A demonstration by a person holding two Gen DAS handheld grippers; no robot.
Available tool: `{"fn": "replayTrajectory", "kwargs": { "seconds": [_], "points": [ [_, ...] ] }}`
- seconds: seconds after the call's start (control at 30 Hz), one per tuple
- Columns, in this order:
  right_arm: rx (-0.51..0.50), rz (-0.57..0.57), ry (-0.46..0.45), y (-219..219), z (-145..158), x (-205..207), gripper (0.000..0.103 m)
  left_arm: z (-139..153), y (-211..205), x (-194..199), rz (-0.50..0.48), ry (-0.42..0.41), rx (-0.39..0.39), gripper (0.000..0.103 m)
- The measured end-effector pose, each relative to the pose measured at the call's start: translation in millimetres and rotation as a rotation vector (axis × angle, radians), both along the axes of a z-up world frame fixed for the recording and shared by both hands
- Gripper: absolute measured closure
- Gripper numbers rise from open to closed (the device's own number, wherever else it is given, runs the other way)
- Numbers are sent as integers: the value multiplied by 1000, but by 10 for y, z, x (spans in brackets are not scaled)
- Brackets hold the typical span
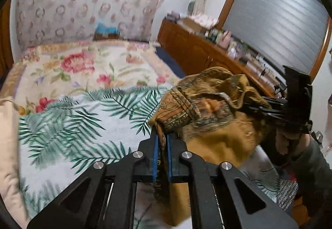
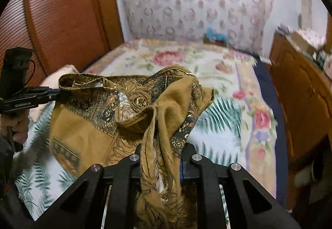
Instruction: Fold small clothes
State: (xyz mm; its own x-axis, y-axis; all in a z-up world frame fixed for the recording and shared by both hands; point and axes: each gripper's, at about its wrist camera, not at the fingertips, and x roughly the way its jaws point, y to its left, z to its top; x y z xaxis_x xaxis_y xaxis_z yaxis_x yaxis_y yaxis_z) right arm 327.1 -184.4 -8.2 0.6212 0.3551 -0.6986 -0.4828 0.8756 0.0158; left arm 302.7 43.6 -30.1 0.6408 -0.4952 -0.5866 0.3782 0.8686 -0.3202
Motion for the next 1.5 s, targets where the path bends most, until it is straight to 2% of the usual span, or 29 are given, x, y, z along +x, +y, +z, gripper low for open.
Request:
{"fn": "replayTrajectory", "kwargs": {
  "seconds": [0.17, 0.33, 0.5, 0.67, 0.7, 0.8, 1.03, 1.2, 1.3, 1.37, 1.47, 1.5],
  "points": [
    [7, 108, -84, 404, 261, -203, 87, 298, 424, -405, 42, -78, -30, 95],
    [14, 217, -145, 944, 467, -282, 87, 487, 1074, -799, 174, -147, -41, 95],
    [21, 330, -174, 1604, 567, -142, 87, 479, 1716, -1061, 312, -173, -37, 95],
    [-21, 453, -157, 2412, 540, 126, 87, 171, 2313, -1181, 468, -135, -25, 95],
    [-30, 471, -153, 2501, 511, 283, 87, 107, 2425, -1202, 489, -126, -35, 95],
    [-80, 534, -161, 2992, 440, 349, 87, -69, 2693, -1269, 548, -108, -62, 95],
    [-134, 633, -176, 3604, 382, 593, 87, -337, 3030, -1407, 616, -75, -98, 95],
    [-182, 662, -136, 4132, 33, 968, 85, -596, 3126, -1449, 662, -18, -87, 95],
    [-165, 626, -112, 4331, -158, 1162, 78, -700, 3160, -1432, 674, 16, -71, 95],
    [-151, 582, -105, 4379, -228, 1267, 58, -713, 3161, -1448, 682, 30, -46, 95],
    [-121, 508, -113, 4380, -198, 1351, 46, -731, 3138, -1452, 691, 37, -13, 91],
    [-107, 486, -124, 4417, -178, 1295, 46, -726, 3134, -1462, 698, 34, -2, 89]
  ]
}}
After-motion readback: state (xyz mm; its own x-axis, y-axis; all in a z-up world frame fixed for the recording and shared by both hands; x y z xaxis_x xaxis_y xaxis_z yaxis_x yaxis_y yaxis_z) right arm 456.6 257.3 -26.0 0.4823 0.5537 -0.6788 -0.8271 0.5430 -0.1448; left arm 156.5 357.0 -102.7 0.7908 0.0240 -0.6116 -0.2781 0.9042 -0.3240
